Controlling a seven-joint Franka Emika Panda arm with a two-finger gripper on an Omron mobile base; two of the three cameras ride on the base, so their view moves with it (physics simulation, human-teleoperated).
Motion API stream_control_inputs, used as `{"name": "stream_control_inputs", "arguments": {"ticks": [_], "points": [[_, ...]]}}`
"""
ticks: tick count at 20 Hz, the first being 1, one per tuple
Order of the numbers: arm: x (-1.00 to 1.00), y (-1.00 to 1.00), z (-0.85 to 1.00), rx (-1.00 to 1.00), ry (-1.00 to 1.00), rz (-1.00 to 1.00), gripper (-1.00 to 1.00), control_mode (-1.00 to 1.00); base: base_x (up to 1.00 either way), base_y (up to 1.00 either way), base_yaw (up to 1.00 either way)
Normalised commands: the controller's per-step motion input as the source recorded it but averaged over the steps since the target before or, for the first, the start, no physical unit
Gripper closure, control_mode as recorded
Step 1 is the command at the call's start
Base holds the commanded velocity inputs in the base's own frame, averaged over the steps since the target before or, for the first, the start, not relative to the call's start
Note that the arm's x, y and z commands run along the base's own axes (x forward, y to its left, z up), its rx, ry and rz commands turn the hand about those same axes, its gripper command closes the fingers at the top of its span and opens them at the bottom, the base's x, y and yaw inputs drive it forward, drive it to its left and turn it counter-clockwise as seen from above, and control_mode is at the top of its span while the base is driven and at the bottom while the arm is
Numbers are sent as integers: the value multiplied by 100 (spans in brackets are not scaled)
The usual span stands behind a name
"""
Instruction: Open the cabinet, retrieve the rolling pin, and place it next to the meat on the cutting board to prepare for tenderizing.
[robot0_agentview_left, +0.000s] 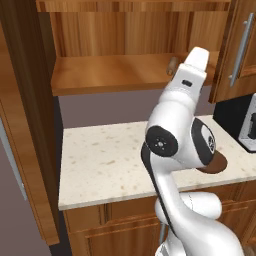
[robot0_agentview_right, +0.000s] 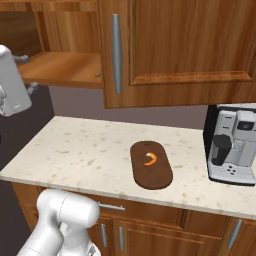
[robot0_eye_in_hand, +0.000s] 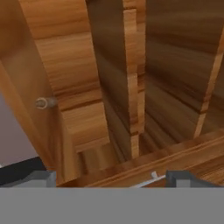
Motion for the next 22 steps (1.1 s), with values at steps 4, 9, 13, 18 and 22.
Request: {"name": "stream_control_inputs", "arguments": {"ticks": [4,9,13,18,22], "points": [[11,-9,-11,-12,6,-11,-100,-100,0,0,0],[40,-28,-16,-5,1,-11,-100,-100,0,0,0],[51,-37,-8,-1,1,-8,-100,-100,0,0,0],[48,-38,-2,0,1,-5,-100,-100,0,0,0],[27,-32,0,0,1,-4,-100,-100,0,0,0]]}}
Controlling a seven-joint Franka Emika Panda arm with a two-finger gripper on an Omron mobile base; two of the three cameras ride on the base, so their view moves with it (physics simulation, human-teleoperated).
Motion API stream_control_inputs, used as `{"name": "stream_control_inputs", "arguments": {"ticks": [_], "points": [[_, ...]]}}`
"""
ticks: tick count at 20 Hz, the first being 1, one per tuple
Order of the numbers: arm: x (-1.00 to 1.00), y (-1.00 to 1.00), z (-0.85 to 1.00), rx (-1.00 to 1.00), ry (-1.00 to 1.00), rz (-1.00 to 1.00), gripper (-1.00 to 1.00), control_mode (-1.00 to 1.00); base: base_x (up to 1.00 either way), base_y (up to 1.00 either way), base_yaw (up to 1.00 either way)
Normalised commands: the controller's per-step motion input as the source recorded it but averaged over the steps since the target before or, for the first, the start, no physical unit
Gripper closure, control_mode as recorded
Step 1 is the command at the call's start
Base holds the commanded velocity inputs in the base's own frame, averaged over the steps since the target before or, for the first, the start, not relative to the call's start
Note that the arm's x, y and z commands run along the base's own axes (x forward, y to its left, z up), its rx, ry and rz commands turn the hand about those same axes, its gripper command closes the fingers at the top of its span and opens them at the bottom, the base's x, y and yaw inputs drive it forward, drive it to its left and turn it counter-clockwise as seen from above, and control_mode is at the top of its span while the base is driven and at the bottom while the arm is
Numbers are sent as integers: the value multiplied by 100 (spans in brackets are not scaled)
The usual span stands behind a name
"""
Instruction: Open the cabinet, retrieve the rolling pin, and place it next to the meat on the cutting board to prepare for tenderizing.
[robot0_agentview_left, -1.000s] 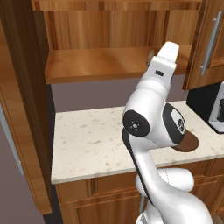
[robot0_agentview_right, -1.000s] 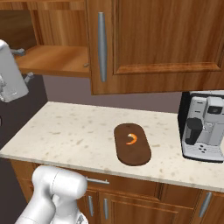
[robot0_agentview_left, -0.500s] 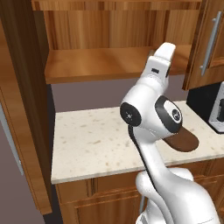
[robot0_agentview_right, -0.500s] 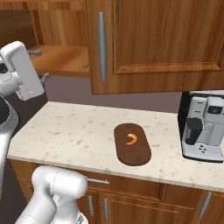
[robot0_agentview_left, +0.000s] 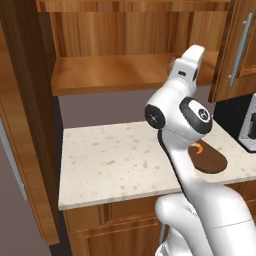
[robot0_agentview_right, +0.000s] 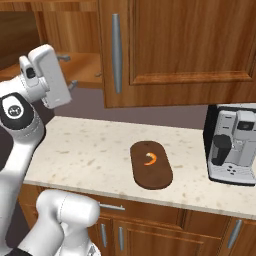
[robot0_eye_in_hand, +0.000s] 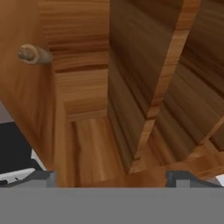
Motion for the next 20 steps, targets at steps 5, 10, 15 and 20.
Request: {"name": "stream_control_inputs", "arguments": {"ticks": [5,10,15,20], "points": [[29,-27,0,0,2,-3,-100,-100,0,0,0],[33,-29,0,0,4,-3,-100,-100,0,0,0],[36,-28,0,0,4,-3,-100,-100,0,0,0],[39,-20,0,0,6,-3,-100,-100,0,0,0]]}}
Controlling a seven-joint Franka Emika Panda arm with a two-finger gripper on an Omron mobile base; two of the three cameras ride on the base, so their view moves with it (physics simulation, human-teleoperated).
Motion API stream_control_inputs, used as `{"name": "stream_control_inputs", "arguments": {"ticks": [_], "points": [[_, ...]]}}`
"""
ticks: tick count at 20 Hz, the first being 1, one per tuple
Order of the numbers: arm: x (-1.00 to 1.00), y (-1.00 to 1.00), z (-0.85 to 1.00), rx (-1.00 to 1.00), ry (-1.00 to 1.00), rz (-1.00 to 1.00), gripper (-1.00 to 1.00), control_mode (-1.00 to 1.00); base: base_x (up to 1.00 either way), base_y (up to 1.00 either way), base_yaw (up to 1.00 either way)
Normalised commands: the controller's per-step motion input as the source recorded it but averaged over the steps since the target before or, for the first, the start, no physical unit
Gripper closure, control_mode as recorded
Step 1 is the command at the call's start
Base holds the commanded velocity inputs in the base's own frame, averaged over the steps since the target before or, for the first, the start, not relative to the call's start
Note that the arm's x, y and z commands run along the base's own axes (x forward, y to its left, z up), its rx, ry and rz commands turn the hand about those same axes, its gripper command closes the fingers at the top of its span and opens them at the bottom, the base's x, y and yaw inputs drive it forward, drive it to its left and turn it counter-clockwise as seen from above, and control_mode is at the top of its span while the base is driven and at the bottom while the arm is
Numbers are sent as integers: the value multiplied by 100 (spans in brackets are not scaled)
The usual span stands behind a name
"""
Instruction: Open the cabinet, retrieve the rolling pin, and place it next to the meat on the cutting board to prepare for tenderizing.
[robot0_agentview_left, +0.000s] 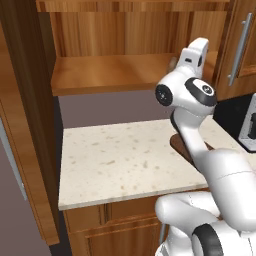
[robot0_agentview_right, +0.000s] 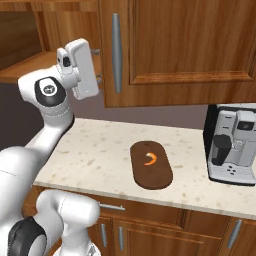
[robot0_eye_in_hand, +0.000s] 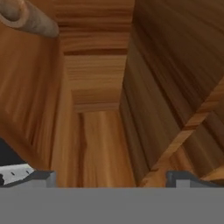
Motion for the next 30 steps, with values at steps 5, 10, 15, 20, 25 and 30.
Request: {"name": "stream_control_inputs", "arguments": {"ticks": [5,10,15,20,25,30], "points": [[32,-14,0,0,7,-3,-100,-100,0,0,0],[20,-13,-5,0,8,-4,-100,-100,0,0,0],[5,-17,-4,0,7,-4,-100,-100,0,0,0],[-1,-16,-1,0,3,-4,-100,-100,0,0,0],[-30,-11,-1,0,0,-6,-100,-100,0,0,0],[-70,-12,-2,1,0,-12,-100,-100,0,0,0]]}}
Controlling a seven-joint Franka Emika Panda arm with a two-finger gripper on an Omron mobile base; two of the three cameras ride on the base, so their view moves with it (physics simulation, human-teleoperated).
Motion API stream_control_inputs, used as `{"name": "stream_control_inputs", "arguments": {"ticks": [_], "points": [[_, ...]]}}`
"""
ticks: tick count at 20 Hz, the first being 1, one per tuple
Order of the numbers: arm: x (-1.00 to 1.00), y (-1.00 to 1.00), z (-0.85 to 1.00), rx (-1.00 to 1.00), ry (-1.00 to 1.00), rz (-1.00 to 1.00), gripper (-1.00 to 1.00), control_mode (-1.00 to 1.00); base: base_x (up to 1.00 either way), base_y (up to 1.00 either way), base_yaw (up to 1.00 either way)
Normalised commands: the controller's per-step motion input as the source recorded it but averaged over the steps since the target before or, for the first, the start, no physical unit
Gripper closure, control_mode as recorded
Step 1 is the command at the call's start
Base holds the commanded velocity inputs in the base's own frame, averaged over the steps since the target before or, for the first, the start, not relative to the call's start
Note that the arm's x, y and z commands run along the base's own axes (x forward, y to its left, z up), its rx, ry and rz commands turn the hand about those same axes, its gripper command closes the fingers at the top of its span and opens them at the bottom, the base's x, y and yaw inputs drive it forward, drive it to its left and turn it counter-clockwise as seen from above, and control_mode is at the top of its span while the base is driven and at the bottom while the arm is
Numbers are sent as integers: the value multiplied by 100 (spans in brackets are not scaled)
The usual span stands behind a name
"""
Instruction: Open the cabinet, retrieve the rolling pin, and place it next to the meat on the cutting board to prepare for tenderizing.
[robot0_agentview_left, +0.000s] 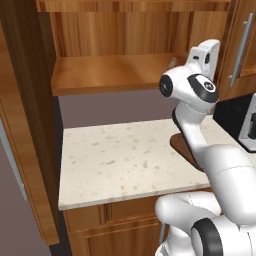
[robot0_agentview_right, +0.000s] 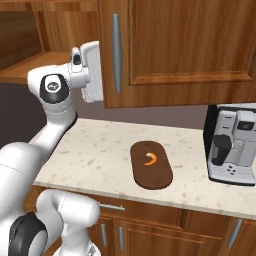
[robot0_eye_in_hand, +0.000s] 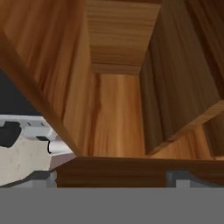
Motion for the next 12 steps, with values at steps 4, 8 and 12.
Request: {"name": "stream_control_inputs", "arguments": {"ticks": [4,8,12], "points": [[-62,-31,0,6,0,-14,-100,-100,0,0,0],[-58,-48,0,8,0,-13,-100,-100,0,0,0],[-54,-59,0,9,0,-11,-100,-100,0,0,0]]}}
